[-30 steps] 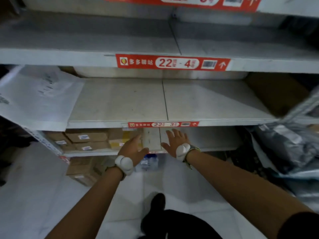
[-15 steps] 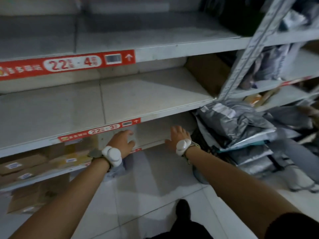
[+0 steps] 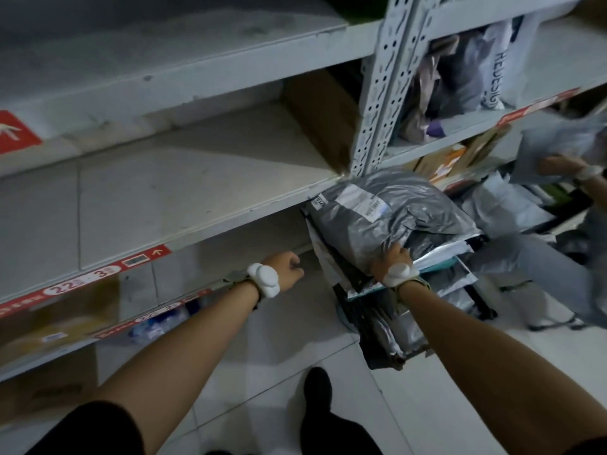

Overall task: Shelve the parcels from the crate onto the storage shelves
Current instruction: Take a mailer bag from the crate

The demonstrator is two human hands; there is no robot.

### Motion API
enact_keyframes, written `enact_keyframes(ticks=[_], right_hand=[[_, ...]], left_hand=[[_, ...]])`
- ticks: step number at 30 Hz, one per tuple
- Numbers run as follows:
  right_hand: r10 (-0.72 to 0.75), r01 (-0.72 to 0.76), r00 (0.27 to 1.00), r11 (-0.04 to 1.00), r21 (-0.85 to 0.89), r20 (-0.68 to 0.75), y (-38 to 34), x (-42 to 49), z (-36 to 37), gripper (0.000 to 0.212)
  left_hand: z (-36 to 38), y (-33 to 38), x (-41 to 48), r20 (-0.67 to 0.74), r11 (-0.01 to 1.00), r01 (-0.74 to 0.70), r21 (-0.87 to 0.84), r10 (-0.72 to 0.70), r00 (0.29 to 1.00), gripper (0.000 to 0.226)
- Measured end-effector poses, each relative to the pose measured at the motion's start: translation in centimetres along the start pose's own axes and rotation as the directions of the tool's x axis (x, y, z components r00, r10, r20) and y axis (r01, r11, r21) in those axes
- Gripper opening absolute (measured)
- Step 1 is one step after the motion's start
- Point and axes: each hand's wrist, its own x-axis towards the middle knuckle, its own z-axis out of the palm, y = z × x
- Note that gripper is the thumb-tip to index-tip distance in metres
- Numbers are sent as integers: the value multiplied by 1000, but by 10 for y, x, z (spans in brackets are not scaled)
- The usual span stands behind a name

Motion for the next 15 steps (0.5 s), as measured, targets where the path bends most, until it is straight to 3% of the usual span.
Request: enact_keyframes(ticks=[4, 8, 12, 15], right_hand=[[30, -31, 999, 999, 31, 41, 11, 23, -11, 68], [85, -90, 990, 995, 42, 112, 18, 45, -8, 73], [109, -125, 984, 986, 108, 141, 21, 60, -5, 71], [112, -140, 983, 969, 204, 143, 26, 69, -6, 67]], left_hand=[[22, 42, 28, 96, 998, 37, -52, -32, 995, 21], [47, 86, 60, 141, 999, 35, 26, -38, 989, 53], [58, 110, 77, 239, 992, 128, 19, -128, 963, 72], [64, 114, 85, 180, 990, 143, 1, -141, 973, 42]])
